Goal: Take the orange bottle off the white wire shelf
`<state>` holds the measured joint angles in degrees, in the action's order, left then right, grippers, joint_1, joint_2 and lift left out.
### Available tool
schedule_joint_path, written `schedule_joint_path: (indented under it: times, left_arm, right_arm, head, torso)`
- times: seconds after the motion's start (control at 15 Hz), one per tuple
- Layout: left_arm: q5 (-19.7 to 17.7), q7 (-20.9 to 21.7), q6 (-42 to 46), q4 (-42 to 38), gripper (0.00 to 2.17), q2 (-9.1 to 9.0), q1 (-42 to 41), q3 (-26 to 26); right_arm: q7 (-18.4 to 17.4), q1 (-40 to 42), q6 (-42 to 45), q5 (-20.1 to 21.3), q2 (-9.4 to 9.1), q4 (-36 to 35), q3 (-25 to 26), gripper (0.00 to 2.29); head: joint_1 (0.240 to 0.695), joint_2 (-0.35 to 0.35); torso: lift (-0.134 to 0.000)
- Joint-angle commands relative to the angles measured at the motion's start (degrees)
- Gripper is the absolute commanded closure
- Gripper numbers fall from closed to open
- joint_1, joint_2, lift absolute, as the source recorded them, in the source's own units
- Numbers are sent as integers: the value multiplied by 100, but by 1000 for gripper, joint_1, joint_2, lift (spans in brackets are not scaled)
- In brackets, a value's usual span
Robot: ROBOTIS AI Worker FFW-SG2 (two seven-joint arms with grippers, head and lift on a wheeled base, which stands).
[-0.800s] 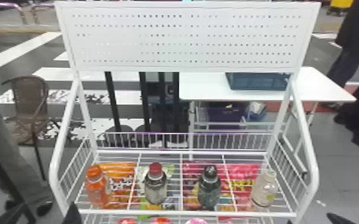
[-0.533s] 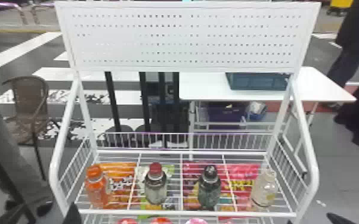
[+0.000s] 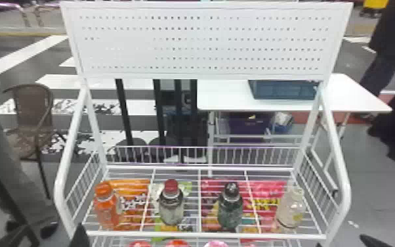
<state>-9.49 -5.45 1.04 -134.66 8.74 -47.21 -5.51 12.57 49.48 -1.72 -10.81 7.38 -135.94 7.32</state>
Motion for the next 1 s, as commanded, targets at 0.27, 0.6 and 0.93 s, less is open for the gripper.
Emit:
schedule_joint_path:
  times: [0.27, 0.6, 0.93]
  left_arm:
    - [123, 0, 1166, 1416, 90, 5, 511, 445]
    - [158, 132, 2133, 3007, 90, 22, 1495, 1016]
    - [184, 96, 2765, 4844, 90, -153, 2796, 1166]
  right_arm:
    - [0, -61, 0, 0, 1, 94, -3, 151]
    - [9, -79, 0, -9, -8, 164, 24, 151]
    - [9, -96, 0, 0, 1, 261, 50, 151]
  head:
    - [499, 0]
    - [499, 0]
    - [499, 0]
  torso:
    - [0]
    - [0]
    - [0]
